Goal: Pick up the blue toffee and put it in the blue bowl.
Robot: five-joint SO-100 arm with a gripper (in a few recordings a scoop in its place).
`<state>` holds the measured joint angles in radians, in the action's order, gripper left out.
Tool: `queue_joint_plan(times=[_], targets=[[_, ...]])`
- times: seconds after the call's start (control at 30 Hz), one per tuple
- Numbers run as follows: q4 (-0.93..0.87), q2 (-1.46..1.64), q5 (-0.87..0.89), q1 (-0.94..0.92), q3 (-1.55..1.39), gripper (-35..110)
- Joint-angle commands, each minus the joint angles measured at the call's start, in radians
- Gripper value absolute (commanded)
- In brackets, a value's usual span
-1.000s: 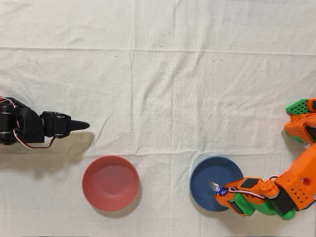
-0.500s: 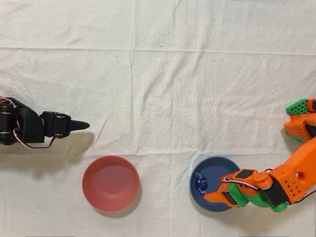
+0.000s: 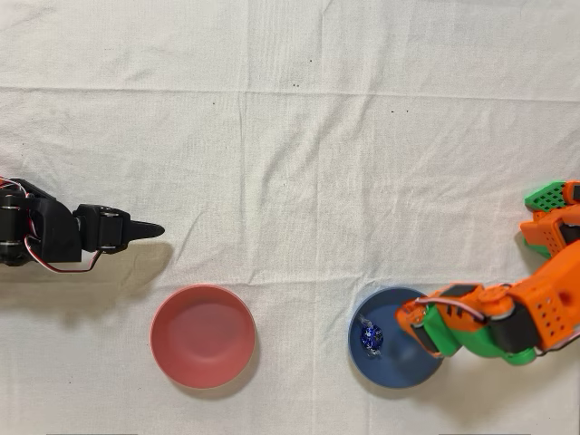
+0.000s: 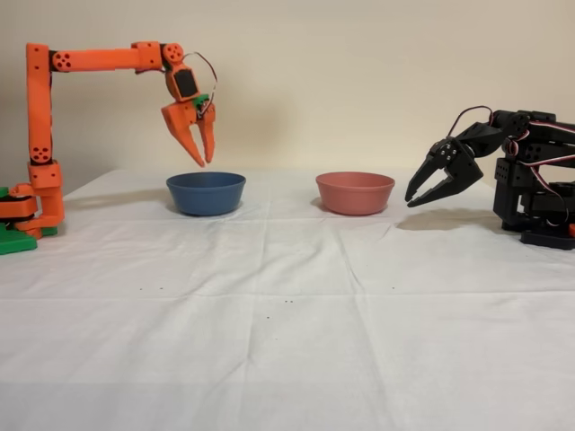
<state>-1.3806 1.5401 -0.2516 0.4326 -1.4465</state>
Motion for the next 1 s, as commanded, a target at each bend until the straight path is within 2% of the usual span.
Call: queue_joint_plan(times=[0.0, 0.2, 0.5, 0.73, 0.97], targets=[[-0.026, 0.213, -0.034, -0.080, 0.035, 0], [0.046, 0.463, -0.083, -0.229, -0.138, 0], [0.333, 0.904, -0.275, -0.360, -0.649, 0], [0.403, 1.086, -0.049, -0.296, -0.871, 0], [0.462, 1.262, 0.078, -0.290, -1.101, 0]])
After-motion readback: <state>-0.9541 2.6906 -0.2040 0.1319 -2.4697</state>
